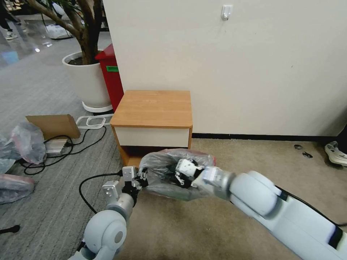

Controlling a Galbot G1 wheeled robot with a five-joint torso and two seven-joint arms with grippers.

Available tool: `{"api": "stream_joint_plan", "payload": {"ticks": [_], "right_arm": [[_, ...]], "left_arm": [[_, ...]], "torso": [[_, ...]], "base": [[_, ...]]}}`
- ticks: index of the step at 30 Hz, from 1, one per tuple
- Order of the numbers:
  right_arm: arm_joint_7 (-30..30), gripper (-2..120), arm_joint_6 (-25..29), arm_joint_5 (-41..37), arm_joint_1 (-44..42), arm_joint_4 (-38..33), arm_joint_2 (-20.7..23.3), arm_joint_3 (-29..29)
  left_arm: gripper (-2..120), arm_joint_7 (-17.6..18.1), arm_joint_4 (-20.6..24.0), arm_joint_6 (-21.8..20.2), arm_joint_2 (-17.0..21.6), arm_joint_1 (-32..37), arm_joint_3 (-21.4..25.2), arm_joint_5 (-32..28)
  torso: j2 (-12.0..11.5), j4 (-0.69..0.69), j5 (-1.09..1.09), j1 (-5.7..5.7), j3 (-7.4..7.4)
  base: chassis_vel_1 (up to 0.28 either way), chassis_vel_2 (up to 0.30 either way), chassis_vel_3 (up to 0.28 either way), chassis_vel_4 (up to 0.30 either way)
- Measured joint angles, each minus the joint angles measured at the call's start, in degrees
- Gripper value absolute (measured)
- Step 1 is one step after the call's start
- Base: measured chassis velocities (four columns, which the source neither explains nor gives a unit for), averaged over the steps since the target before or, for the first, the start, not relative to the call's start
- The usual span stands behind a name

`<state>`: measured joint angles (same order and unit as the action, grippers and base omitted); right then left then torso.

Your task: Pick up the garbage bag from the table and place it over the trash can.

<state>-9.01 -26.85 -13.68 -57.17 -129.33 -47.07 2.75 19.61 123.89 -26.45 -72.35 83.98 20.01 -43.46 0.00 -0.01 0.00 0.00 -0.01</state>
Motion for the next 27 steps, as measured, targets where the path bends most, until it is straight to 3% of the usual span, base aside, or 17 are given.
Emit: {"api": "stream_joint_plan", "payload": {"ticks": [2,4,5,8,10,12,13,15,17,19,24,27], "right_arm": [[2.6,0,2.6,-0.5,-2.5,-0.1,-0.5,-1.7],[9.3,0,10.5,-0.1,-10.5,-0.2,-3.5,-6.6],[9.3,0,10.5,-0.1,-10.5,-0.2,-3.5,-6.6],[14.7,0,17.3,2.1,-21.2,-0.6,-9.2,-13.1],[15.2,0,18.1,2.6,-23.2,-0.8,-10.6,-14.6],[15.9,10,21.3,4.9,-30.7,-1.3,-17.8,-21.0],[15.9,10,21.3,4.9,-30.7,-1.3,-17.8,-21.0],[16.2,20,23.8,6.4,-34.8,-1.3,-23.5,-25.3],[16.4,23,24.2,6.5,-35.4,-1.2,-24.2,-25.9],[18.1,35,26.3,6.6,-37.7,-0.8,-26.0,-28.1],[21.3,48,27.9,6.6,-38.9,-0.3,-25.9,-28.4],[22.3,64,28.7,6.6,-39.6,0.2,-26.8,-29.2]], "left_arm": [[5,0.3,0.0,0.0,-0.1,0.5,0.2,-1.0],[5,0.9,0.0,-0.1,-0.4,2.4,0.8,-2.7],[5,0.9,0.0,-0.1,-0.4,2.4,0.8,-2.7],[5,1.8,0.7,-0.2,-1.0,4.8,1.0,-3.3],[5,2.2,0.9,-0.3,-1.1,5.2,0.9,-3.4],[5,3.8,1.6,-0.6,-1.6,6.4,0.1,-3.7],[5,3.8,1.6,-0.6,-1.6,6.4,0.1,-3.7],[5,5.4,2.2,-0.9,-1.8,7.1,-1.2,-3.7],[5,5.7,2.3,-0.9,-1.8,7.2,-1.5,-3.7],[5,6.7,2.6,-1.0,-1.8,8.3,-4.1,-2.6],[5,6.9,2.1,0.1,-1.8,9.5,-7.0,1.7],[5,8.2,1.8,1.0,-1.9,10.2,-9.6,4.1]], "torso": [[0.0,0.01,-0.01,0.0,0.0],[0.0,0.01,0.01,0.0,0.0],[0.0,0.01,0.01,0.0,0.0],[0.0,0.02,0.01,0.0,0.0],[0.0,0.01,0.01,0.0,0.0],[0.0,0.0,0.0,0.0,-0.01],[0.0,0.0,0.0,0.0,-0.01],[0.0,0.0,0.0,0.0,-0.01],[0.0,0.0,0.0,0.0,-0.01],[0.0,0.0,-0.01,0.0,0.0],[0.0,0.02,-0.01,0.0,0.0],[0.0,0.02,0.0,0.0,-0.01]], "base": [[0.0,0.0,0.0,0.0],[0.0,0.0,0.0,0.0],[0.0,0.0,0.0,0.0],[0.0,0.0,0.0,0.0],[0.0,0.0,0.0,0.0],[0.0,0.0,0.0,0.0],[0.0,0.0,0.0,0.0],[0.0,0.0,0.0,0.0],[0.0,0.0,0.0,0.0],[0.0,0.0,0.0,0.0],[0.0,0.0,0.0,0.0],[0.0,0.0,0.0,0.0]]}}
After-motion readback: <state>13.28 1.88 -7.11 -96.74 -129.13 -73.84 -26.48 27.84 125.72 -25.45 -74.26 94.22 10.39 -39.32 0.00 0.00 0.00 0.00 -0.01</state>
